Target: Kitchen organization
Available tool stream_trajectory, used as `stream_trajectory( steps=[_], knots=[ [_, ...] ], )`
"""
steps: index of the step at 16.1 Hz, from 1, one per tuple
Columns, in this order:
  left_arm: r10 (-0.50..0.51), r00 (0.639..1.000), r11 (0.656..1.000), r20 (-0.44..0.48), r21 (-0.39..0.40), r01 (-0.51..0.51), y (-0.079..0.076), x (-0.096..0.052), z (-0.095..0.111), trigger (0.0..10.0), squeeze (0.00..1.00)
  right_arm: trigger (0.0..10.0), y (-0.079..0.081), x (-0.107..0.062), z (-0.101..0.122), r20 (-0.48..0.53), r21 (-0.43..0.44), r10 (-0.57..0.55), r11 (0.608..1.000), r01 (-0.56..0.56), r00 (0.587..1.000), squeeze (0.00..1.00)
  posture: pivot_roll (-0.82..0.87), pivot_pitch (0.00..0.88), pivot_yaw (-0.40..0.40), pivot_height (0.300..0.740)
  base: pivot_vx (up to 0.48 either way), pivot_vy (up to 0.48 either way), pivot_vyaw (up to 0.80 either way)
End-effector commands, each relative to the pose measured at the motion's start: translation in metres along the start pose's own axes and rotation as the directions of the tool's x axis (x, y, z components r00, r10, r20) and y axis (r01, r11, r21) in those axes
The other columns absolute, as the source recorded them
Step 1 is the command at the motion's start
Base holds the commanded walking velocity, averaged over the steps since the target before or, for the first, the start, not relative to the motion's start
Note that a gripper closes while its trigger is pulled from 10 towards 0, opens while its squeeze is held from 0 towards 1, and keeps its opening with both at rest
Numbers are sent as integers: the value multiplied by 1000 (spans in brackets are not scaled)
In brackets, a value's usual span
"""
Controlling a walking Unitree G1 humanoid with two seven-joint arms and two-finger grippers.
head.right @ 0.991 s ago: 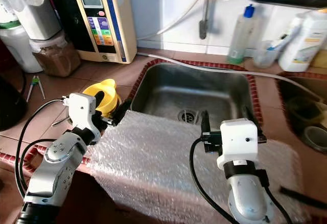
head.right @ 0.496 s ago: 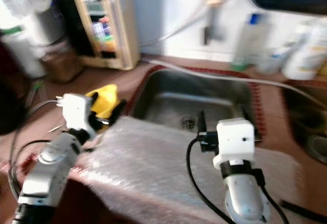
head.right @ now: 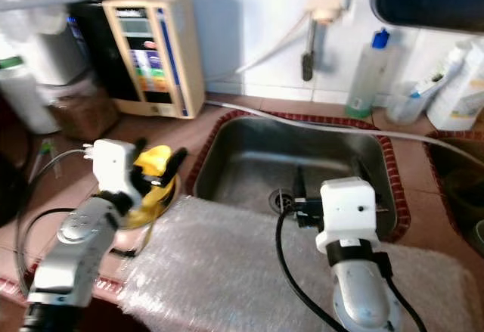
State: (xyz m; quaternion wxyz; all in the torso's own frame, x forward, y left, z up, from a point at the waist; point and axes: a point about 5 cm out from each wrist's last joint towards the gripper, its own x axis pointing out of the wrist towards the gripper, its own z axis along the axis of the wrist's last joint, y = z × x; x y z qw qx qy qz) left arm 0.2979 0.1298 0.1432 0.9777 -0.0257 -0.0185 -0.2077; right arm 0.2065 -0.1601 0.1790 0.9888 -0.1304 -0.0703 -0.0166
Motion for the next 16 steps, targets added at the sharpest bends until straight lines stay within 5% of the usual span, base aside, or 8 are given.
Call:
stream_trajectory(
  steps=[1,11,16],
  knots=[
    [4,1000,1000,2,13,-4,3,-2,2,10000,0,10000,-1,0,0,-3,2,-6,1000,6,1000,0,-96,41,69,740,0,0,0],
    [2,1000,999,10,49,-3,2,-3,2,10000,0,10000,7,0,1,-5,27,45,999,-45,999,0,-93,47,69,740,0,0,0],
    [32,999,997,-23,70,-30,6,-3,-8,10000,0,10000,24,-21,-4,-75,199,265,949,-246,961,0,-97,53,66,740,0,0,0]
  ],
)
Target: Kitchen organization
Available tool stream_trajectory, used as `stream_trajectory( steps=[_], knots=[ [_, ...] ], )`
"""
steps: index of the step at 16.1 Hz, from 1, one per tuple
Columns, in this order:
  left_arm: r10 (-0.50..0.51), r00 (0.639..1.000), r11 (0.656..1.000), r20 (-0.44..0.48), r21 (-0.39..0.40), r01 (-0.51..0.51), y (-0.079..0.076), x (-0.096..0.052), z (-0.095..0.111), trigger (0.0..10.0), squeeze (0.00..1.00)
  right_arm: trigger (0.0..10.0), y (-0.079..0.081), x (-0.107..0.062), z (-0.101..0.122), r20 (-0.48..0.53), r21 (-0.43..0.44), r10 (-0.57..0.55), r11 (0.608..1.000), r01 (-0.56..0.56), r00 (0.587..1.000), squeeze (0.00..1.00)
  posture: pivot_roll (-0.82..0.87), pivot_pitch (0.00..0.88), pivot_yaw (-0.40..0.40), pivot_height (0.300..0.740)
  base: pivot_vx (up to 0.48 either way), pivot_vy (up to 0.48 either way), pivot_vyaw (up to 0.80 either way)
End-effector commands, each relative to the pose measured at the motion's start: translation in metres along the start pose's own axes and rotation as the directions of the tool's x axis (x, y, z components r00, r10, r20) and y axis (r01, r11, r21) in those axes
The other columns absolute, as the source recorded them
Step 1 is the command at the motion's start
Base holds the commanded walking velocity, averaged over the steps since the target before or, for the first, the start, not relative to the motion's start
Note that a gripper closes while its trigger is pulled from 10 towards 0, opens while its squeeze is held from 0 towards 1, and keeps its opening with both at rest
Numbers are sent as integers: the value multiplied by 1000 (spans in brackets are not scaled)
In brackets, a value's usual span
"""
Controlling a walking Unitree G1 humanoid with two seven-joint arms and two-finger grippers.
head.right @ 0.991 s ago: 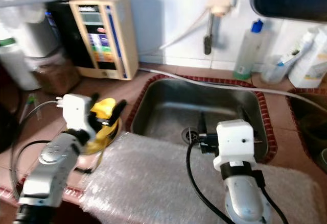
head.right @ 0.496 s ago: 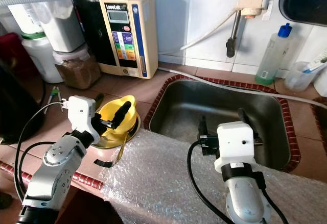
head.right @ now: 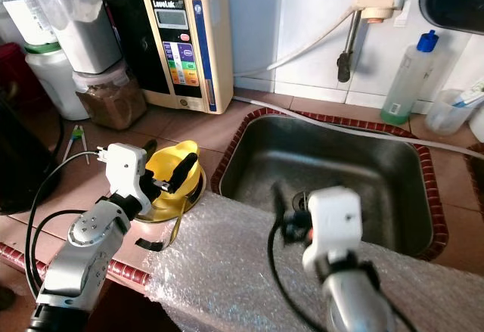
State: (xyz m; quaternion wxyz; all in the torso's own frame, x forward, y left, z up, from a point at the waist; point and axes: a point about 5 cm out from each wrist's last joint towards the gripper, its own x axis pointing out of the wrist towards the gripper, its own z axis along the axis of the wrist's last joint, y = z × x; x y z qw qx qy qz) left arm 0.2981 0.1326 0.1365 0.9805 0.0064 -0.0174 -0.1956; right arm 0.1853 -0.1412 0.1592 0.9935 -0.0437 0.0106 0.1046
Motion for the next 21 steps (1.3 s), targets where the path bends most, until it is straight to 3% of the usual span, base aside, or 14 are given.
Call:
stream_trajectory(
  steps=[1,5,10,11,16,18,20,21],
  knots=[
    [39,999,999,-17,29,-38,6,0,-4,10000,0,10000,7,-6,0,-12,62,74,995,-73,997,0,-97,51,65,740,0,0,0],
    [160,986,987,-48,23,-159,21,7,-11,10000,0,10000,23,-18,-12,-94,182,281,948,-261,955,0,-103,45,64,740,0,0,0],
    [223,975,975,-24,-11,-223,31,13,-4,10000,0,10000,22,-16,-9,-81,177,304,942,-286,949,0,-100,39,64,740,0,0,0],
    [207,978,977,-3,-44,-206,30,12,-1,10000,1000,10000,22,-15,-9,-79,174,308,941,-291,948,0,-99,40,64,740,0,0,0],
    [104,994,990,22,-99,-102,32,-2,1,10000,1000,10000,23,-13,-11,-85,165,327,936,-310,941,0,-79,38,58,740,0,0,0],
    [150,989,984,-9,-92,-151,43,-3,1,10000,1000,10000,24,-9,-8,-67,162,340,931,-326,938,0,-70,36,57,740,0,0,0],
    [142,989,985,-36,-97,-145,44,-1,-2,10000,1000,10000,24,-8,-7,-59,167,348,928,-334,936,0,-74,32,57,740,0,0,0],
    [132,990,984,-56,-111,-137,43,1,-4,10000,843,10000,23,-8,-6,-57,166,346,928,-333,936,0,-76,30,58,740,0,0,0]
  ],
)
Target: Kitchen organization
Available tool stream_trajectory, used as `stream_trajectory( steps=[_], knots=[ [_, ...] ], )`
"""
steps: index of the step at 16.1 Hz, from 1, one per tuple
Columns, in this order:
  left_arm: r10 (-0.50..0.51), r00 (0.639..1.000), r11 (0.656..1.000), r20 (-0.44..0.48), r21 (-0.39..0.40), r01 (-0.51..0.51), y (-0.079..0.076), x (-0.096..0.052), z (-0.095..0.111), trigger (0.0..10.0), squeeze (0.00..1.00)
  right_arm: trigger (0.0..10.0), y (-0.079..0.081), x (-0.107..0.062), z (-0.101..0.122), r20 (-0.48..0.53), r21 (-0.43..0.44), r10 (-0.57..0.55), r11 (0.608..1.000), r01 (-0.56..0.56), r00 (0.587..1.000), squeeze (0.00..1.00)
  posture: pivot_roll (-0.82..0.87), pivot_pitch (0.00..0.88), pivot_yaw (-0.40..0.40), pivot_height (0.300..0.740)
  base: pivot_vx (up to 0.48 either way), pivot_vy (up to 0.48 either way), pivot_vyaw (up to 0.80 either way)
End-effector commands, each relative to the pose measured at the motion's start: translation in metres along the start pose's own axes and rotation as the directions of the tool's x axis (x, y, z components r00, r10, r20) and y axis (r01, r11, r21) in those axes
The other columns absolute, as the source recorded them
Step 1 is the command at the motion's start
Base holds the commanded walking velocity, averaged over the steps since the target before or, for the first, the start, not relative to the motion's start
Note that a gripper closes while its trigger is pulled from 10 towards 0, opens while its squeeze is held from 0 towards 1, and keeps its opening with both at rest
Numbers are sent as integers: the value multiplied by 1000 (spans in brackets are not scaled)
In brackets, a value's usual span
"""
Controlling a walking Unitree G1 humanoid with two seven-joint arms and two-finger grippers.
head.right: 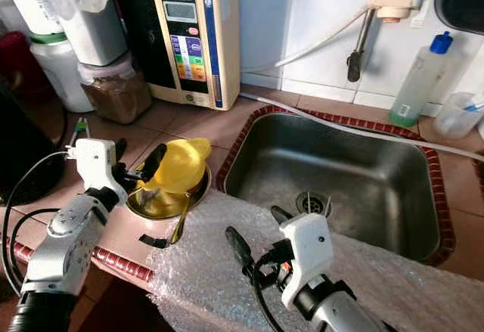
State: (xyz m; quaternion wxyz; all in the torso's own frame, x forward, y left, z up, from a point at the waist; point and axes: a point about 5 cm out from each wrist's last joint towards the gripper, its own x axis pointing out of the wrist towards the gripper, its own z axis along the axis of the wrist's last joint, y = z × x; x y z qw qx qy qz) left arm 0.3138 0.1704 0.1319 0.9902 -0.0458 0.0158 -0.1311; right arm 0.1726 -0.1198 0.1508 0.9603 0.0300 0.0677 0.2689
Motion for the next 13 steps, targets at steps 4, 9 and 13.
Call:
stream_trajectory(
  steps=[4,9,13],
  knots=[
    [-103,984,992,-144,-90,90,-12,9,-16,10000,0,10000,1,0,7,47,45,11,999,-13,999,0,-89,24,66,740,0,0,0],
    [-163,973,981,-162,-133,142,-24,16,-17,0,0,10000,1,-1,5,34,44,13,999,-15,999,0,-92,18,70,740,0,0,0],
    [-146,976,983,-159,-135,125,-18,16,-16,0,0,10000,2,1,3,30,39,21,999,-22,999,0,-88,17,69,740,0,0,0]
  ],
)
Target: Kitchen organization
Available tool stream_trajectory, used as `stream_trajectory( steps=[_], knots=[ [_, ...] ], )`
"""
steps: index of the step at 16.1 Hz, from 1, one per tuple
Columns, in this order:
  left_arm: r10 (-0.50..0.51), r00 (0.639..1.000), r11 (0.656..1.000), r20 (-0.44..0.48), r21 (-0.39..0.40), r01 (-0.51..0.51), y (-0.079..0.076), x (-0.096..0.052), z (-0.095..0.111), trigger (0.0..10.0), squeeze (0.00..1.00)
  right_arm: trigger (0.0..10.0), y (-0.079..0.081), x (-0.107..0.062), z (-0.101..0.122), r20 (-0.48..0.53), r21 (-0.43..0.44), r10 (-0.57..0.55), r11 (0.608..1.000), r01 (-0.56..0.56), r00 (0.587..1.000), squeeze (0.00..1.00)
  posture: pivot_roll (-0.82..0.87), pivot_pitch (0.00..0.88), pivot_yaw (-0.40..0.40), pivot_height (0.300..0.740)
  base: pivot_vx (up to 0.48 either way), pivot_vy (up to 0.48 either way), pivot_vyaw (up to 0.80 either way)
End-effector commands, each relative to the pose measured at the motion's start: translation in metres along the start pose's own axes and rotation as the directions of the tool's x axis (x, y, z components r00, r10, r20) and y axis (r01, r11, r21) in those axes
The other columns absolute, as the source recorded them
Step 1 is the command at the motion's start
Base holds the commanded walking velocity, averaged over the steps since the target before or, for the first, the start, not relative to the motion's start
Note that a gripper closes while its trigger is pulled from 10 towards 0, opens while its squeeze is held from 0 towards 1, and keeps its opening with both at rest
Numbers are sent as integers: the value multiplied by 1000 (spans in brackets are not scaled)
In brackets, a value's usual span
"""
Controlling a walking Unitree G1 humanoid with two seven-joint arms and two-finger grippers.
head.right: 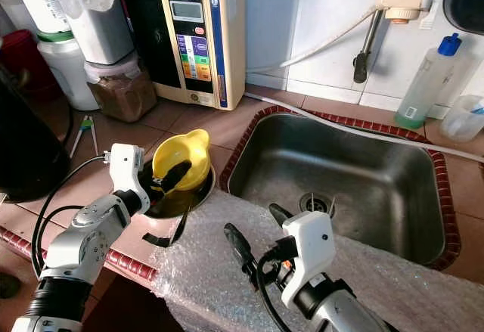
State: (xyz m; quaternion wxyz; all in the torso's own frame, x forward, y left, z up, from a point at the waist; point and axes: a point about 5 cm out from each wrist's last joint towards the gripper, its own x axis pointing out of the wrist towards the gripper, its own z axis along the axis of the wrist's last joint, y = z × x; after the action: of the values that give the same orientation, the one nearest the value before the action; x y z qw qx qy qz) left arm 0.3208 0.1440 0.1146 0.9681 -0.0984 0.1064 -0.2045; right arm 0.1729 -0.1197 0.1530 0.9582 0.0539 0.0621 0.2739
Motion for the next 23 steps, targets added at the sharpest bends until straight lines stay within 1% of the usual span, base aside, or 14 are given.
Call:
stream_trajectory(
  steps=[1,7,10,14,16,17,18,19,20,23],
  knots=[
    [8,1000,1000,3,5,-8,3,0,4,0,0,10000,2,1,1,5,-4,8,1000,-8,1000,0,-88,17,69,740,0,0,0],
    [-27,1000,1000,6,15,27,-1,0,2,0,0,10000,-1,2,1,7,-14,-7,1000,7,1000,0,-92,15,68,740,0,0,0],
    [-34,999,999,21,11,34,-2,0,4,0,0,10000,-3,3,1,8,-16,-16,1000,16,1000,0,-88,13,67,740,0,0,0],
    [-27,1000,999,13,26,27,1,-2,3,0,0,10000,-5,4,0,5,-23,-21,1000,21,1000,0,-86,11,64,740,0,0,0],
    [-20,998,999,59,32,18,3,-3,9,0,0,10000,-6,5,0,3,-27,-28,999,28,1000,0,-85,11,63,740,0,0,0],
    [-19,998,999,68,31,17,3,-3,10,0,0,10000,-6,5,0,3,-27,-29,999,29,1000,0,-85,11,63,740,0,0,0],
    [-14,991,999,132,49,8,4,-5,19,0,0,10000,-6,5,0,6,-33,-38,999,38,999,0,-87,18,62,740,0,0,0],
    [-18,987,998,157,60,9,5,-6,23,0,0,10000,-6,6,0,9,-35,-43,998,43,999,0,-87,19,61,740,0,0,0],
    [-26,976,997,217,70,11,6,-9,33,0,0,10000,-7,6,1,12,-39,-53,998,53,999,0,-87,22,59,740,0,0,0],
    [-66,966,997,249,65,52,3,-11,37,0,0,10000,-9,7,0,7,-46,-67,997,67,998,0,-85,24,56,740,0,0,-142]
  ],
)
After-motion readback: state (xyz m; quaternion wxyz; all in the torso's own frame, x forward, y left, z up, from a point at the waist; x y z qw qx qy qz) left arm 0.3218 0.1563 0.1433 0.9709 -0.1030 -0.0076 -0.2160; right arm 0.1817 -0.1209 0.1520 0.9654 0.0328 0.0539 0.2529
